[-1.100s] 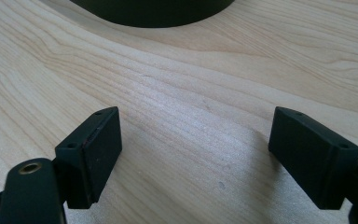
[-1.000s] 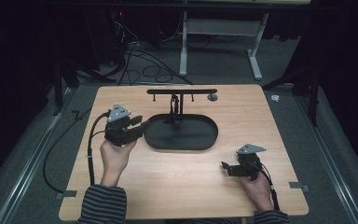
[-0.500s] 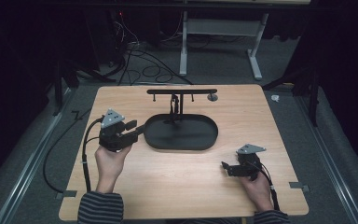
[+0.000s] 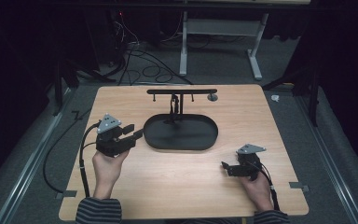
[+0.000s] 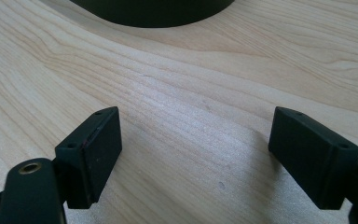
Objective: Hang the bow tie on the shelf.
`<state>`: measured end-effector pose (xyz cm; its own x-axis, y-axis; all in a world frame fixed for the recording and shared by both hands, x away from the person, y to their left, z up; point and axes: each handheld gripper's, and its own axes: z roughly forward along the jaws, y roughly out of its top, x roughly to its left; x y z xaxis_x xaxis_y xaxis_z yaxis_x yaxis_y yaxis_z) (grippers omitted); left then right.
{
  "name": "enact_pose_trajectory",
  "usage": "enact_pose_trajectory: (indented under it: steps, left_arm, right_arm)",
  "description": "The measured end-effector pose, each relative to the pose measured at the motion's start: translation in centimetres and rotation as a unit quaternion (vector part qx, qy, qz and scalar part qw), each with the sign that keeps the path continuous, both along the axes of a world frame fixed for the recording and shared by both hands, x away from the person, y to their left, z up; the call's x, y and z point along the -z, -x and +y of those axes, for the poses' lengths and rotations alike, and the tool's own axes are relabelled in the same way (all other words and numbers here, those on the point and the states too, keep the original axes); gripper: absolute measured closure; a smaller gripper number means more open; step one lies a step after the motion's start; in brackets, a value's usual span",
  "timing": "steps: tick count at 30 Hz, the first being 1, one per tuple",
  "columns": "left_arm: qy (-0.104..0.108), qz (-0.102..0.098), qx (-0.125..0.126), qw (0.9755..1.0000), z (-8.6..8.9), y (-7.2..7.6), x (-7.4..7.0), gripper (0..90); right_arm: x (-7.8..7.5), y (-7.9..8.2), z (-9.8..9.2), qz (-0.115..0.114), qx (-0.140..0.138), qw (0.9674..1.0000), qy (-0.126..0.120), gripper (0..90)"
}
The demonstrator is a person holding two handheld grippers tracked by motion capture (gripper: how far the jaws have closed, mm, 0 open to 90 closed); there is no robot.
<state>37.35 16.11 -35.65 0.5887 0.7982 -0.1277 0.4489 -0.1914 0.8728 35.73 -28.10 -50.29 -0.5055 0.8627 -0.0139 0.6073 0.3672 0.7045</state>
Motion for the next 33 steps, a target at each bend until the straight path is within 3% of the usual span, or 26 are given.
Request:
enact_pose_trajectory:
  steps: [33]
  left_arm:
    - [0.013, 0.001, -0.011, 0.9999, 1.5, 3.1, 0.7, 46.9]
  right_arm:
    - [0.0, 0.0, 0.0, 0.0, 0.0, 1.0, 0.0, 18.2]
